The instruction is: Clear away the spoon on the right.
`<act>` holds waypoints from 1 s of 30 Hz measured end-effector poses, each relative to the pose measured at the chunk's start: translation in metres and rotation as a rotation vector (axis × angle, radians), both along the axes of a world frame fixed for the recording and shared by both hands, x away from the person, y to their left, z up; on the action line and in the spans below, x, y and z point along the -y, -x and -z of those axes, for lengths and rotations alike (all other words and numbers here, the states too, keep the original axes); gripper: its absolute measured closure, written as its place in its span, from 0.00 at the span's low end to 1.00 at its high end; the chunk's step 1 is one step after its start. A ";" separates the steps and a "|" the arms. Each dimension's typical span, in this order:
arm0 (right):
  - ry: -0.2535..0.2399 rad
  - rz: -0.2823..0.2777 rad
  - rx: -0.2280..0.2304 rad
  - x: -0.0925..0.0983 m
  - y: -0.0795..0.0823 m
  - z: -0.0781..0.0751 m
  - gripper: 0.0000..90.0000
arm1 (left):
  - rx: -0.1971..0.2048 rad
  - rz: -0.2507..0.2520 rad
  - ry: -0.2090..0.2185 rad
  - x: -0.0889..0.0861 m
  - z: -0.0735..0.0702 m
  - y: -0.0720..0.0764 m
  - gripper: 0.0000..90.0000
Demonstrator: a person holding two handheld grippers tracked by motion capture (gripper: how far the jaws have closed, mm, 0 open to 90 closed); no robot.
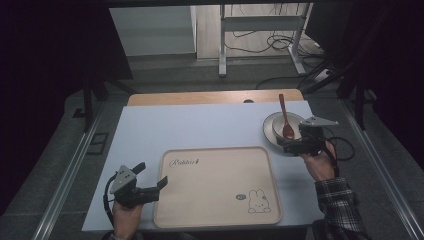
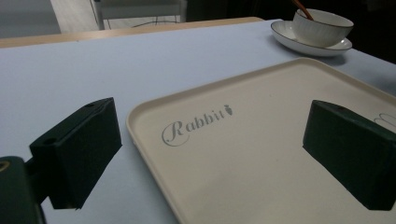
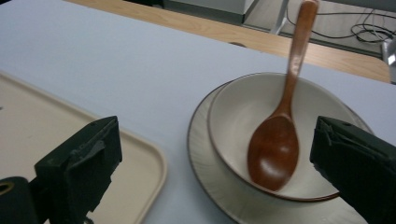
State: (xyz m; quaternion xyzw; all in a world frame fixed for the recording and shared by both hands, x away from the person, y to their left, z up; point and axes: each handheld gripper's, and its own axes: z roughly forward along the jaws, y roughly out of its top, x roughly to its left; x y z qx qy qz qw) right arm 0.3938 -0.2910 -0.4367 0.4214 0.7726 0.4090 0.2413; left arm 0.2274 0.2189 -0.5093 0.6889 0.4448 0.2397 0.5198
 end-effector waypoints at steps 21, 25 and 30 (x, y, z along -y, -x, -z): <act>0.008 0.079 -0.059 0.003 -0.057 0.000 0.00 | -0.009 0.002 -0.012 0.000 0.001 0.000 0.04; 0.022 0.100 -0.078 0.001 -0.068 -0.002 0.07 | -0.010 -0.001 -0.018 -0.001 0.000 0.000 0.04; 0.048 0.135 -0.095 0.000 -0.083 -0.002 0.23 | -0.015 -0.004 -0.027 0.000 0.001 -0.001 0.04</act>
